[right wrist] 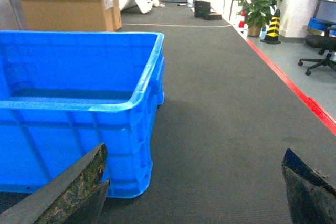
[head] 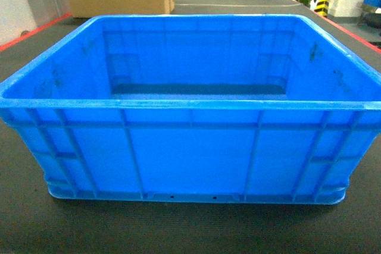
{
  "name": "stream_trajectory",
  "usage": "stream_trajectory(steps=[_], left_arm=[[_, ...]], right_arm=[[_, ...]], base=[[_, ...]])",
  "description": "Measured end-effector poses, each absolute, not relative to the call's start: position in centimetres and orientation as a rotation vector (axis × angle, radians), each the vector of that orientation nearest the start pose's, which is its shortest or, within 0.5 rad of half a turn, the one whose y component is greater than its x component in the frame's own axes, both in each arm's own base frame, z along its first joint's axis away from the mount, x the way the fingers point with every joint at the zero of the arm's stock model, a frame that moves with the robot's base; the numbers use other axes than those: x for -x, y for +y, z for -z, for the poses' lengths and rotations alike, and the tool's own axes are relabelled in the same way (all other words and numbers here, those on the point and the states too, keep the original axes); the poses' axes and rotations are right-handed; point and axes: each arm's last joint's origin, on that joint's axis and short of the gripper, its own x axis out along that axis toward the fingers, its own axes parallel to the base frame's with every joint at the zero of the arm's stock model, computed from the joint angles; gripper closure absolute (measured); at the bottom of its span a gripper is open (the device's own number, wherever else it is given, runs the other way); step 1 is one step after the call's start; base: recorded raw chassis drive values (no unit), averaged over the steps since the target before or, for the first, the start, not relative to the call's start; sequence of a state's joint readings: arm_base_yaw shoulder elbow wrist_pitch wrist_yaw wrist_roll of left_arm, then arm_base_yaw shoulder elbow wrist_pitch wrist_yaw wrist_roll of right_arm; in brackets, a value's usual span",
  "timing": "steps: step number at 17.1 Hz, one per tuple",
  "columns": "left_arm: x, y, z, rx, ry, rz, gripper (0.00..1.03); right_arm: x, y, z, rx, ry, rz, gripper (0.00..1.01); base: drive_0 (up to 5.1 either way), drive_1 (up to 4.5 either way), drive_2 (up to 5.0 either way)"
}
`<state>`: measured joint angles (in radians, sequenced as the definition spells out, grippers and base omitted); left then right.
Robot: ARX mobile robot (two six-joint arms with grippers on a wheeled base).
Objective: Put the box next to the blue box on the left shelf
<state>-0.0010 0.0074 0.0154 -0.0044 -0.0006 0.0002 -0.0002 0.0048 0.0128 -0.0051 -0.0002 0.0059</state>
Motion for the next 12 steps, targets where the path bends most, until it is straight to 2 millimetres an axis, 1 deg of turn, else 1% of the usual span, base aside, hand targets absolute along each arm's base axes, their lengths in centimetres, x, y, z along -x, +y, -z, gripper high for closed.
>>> stream_trajectory(steps=[12], left_arm=[[-9.72, -0.01, -16.78, 0.0, -0.004, 0.0, 0.05]], right_arm=[[-9.72, 0.0, -16.7, -0.006, -0.003, 0.0, 0.03]], base=[[0.0, 0.0, 0.0]])
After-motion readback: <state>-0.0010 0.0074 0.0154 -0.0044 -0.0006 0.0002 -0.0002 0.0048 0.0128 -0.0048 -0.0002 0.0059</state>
